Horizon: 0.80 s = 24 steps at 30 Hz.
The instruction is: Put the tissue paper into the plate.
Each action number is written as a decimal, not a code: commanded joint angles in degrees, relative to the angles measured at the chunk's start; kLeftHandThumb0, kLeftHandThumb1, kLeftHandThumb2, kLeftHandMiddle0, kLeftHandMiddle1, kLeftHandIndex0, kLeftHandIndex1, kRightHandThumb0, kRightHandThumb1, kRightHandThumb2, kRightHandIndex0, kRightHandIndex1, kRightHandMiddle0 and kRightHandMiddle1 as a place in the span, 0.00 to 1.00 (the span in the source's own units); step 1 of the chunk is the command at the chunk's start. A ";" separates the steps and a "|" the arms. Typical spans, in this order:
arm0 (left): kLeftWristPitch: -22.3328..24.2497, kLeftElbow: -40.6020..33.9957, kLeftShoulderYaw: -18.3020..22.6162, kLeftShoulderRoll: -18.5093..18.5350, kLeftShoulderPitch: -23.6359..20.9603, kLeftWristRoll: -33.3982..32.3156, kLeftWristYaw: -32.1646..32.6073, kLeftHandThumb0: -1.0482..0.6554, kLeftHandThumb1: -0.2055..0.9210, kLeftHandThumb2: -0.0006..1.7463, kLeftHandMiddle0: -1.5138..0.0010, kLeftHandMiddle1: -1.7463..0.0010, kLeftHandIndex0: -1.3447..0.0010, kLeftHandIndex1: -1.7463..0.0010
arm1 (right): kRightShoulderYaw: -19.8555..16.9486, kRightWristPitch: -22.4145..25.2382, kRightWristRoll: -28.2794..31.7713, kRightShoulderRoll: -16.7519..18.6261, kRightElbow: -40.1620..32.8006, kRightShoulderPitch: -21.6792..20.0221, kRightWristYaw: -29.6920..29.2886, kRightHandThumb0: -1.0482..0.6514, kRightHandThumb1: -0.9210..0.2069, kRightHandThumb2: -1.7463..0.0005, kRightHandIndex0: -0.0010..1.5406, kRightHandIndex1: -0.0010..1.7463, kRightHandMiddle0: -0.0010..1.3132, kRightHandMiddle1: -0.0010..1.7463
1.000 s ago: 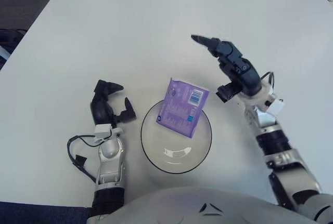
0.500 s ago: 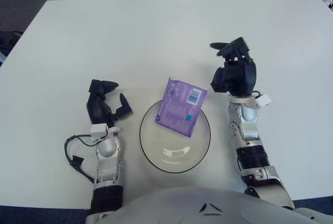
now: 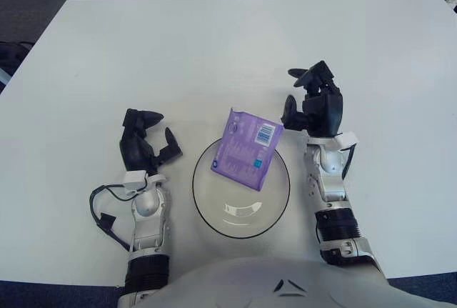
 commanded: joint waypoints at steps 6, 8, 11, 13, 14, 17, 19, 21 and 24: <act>2.39 3.27 0.36 0.16 2.81 0.55 -0.03 0.61 0.40 0.80 0.58 0.02 0.66 0.00 | -0.60 4.61 -3.71 2.45 1.86 1.88 -6.84 0.61 0.61 0.25 0.52 0.79 0.40 1.00; 2.75 3.15 0.39 0.23 2.82 0.38 -0.27 0.61 0.40 0.81 0.58 0.01 0.66 0.00 | -0.81 4.22 -3.70 2.46 3.85 2.07 -7.88 0.61 0.60 0.26 0.51 0.79 0.39 1.00; 3.02 3.05 0.41 0.23 2.85 0.18 -0.50 0.61 0.41 0.80 0.58 0.01 0.66 0.00 | -0.88 3.85 -3.45 2.40 5.75 2.24 -8.66 0.61 0.59 0.27 0.50 0.79 0.39 1.00; 3.09 3.01 0.40 0.23 2.87 0.12 -0.58 0.61 0.41 0.80 0.58 0.01 0.66 0.00 | -0.81 3.69 -3.26 2.29 6.40 2.20 -8.88 0.61 0.57 0.28 0.50 0.78 0.38 1.00; 3.09 3.00 0.38 0.25 2.88 0.09 -0.65 0.61 0.41 0.80 0.58 0.01 0.66 0.00 | -0.84 3.51 -3.04 2.24 6.99 2.17 -8.86 0.61 0.57 0.28 0.50 0.78 0.38 1.00; 3.10 2.85 0.29 0.34 3.02 0.03 -0.94 0.61 0.41 0.80 0.58 0.01 0.67 0.00 | -1.01 2.38 -2.17 2.12 9.16 2.08 -8.44 0.61 0.55 0.30 0.49 0.78 0.37 1.00; 3.04 2.74 0.21 0.40 3.14 0.06 -1.13 0.61 0.42 0.80 0.58 0.01 0.67 0.00 | -1.10 2.07 -1.50 2.12 10.15 2.15 -7.99 0.61 0.54 0.31 0.48 0.78 0.37 1.00; 2.87 2.70 0.17 0.42 3.24 0.11 -1.30 0.61 0.42 0.80 0.59 0.01 0.67 0.00 | -1.13 1.96 -1.14 2.00 10.95 2.29 -7.61 0.61 0.52 0.33 0.48 0.77 0.36 1.00; 2.64 2.73 0.14 0.45 3.35 0.26 -1.41 0.61 0.42 0.79 0.59 0.01 0.67 0.00 | -1.23 1.75 -0.86 1.83 11.99 2.49 -7.22 0.61 0.50 0.34 0.47 0.76 0.36 1.00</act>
